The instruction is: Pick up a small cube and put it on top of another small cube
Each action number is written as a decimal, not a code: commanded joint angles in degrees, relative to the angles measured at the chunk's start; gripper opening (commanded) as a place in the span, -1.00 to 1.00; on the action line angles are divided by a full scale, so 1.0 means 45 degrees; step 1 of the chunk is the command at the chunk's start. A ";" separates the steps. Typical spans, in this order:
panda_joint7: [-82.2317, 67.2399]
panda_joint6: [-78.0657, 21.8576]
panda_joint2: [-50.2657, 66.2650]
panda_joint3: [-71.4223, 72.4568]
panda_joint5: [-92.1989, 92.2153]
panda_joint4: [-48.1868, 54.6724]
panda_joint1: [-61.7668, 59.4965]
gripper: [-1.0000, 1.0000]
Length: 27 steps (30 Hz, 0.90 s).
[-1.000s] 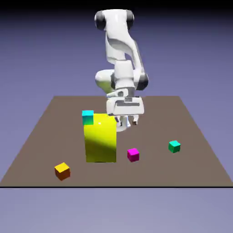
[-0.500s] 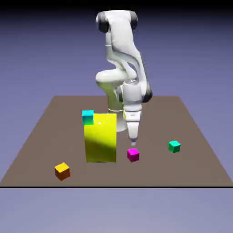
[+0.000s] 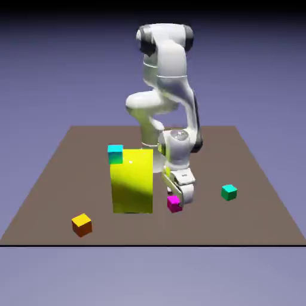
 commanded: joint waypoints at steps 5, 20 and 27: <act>0.0316 -0.0745 -0.0921 -0.0435 -0.0440 -0.0174 0.0327 -1.00; 0.4444 -0.6322 -0.6247 -0.3156 -0.1983 0.1039 0.0688 -1.00; 0.7030 -1.0198 -0.9094 -0.4303 -0.2970 0.2317 -0.0432 -1.00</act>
